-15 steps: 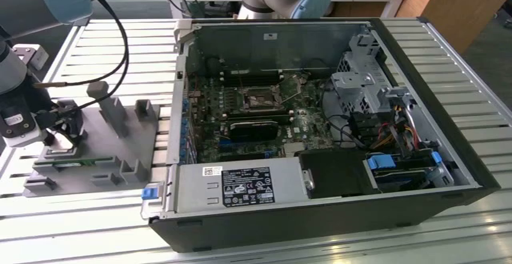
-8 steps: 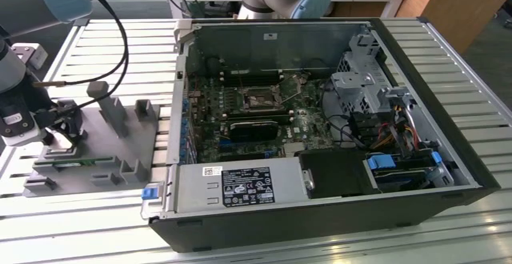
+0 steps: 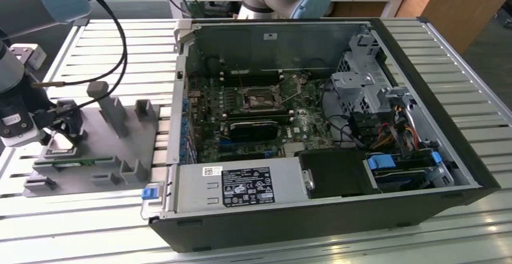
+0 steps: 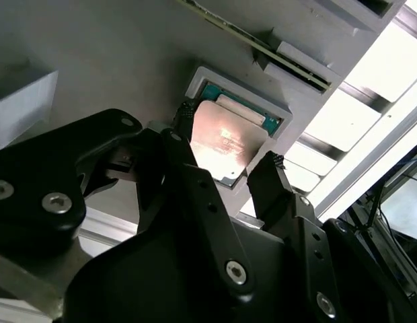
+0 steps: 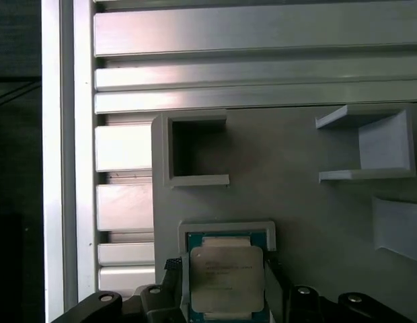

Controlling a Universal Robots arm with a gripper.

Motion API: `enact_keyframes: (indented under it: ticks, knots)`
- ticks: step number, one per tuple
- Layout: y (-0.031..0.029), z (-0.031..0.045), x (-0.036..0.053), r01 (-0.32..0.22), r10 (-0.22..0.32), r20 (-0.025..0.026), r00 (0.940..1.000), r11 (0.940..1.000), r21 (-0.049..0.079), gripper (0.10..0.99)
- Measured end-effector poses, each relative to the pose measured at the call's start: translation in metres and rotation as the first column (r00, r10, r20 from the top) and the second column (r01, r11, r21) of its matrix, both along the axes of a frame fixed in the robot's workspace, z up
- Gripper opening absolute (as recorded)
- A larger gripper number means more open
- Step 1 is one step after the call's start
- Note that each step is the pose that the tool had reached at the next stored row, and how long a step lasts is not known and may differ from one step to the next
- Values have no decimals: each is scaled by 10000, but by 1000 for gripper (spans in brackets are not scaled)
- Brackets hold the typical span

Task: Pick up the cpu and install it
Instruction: 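Pick up the cpu and move it towards the insertion slot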

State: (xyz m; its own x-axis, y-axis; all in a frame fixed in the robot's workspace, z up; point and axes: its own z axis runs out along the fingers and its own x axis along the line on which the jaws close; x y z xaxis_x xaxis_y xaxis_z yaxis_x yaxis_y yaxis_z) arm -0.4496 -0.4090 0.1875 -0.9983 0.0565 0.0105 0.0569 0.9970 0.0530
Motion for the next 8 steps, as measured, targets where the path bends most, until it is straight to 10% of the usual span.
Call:
enact_keyframes:
  ticks: [8]
  knots:
    - [1, -20, -2, -10, 10, 12, 10000, 10000, 24, 525]
